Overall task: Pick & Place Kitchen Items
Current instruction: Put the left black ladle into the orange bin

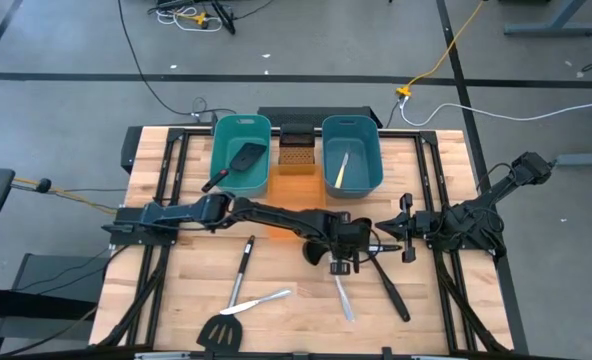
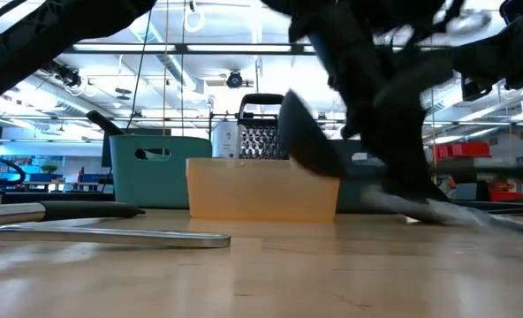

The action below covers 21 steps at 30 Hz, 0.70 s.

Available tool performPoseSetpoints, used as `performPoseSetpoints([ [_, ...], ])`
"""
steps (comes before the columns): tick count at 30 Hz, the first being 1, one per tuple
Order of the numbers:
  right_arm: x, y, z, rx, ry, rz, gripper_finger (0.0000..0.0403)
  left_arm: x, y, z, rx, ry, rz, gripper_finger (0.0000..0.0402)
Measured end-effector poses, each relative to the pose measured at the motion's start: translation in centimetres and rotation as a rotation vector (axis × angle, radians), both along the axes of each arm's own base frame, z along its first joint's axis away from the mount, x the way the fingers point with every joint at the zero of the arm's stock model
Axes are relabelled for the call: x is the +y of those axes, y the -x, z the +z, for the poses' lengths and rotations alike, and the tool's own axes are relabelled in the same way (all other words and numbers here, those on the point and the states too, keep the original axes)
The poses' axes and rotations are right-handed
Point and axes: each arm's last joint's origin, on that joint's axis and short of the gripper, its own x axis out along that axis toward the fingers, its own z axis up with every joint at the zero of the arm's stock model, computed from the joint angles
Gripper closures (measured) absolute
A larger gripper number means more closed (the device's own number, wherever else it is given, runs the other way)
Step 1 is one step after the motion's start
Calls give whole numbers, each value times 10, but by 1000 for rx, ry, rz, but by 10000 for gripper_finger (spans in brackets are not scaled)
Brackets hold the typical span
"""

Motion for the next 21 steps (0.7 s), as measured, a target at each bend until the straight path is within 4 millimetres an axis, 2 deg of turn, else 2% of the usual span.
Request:
performPoseSetpoints([
  [13, 0, 0, 0, 1, -7, 1, 395, -16, 34, 56, 84, -65, -19, 334],
  [21, 0, 0, -1, 7, -14, 2, 395, -21, 67, 124, 16, -110, -40, 334],
])
